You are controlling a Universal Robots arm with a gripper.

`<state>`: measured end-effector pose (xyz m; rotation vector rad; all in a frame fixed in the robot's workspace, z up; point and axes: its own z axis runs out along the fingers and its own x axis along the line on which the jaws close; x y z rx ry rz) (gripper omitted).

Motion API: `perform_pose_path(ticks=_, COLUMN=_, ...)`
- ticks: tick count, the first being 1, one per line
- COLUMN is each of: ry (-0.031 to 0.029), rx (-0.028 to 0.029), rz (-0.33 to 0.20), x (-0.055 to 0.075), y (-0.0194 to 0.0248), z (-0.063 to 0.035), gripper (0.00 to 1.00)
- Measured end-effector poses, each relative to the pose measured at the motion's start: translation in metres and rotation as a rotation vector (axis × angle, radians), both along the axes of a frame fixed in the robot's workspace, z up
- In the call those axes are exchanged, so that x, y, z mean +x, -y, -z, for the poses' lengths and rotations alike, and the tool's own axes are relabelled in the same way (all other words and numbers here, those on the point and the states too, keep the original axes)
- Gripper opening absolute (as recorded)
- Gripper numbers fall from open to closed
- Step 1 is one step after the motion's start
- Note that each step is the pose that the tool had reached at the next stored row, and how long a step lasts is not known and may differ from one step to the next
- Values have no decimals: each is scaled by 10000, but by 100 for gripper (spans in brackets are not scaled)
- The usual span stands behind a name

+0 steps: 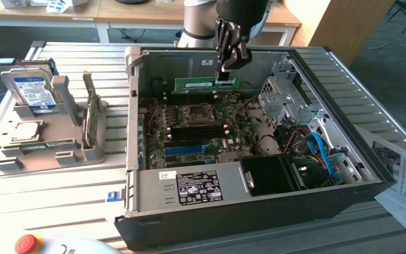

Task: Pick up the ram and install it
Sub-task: 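Insert the ram into the slot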

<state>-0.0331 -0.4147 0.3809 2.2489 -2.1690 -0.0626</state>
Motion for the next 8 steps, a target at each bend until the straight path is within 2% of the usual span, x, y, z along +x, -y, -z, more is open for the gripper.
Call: perform_pose_path(ticks=8, ry=3, rx=1, rz=14, x=1, y=-45, z=3, gripper=11)
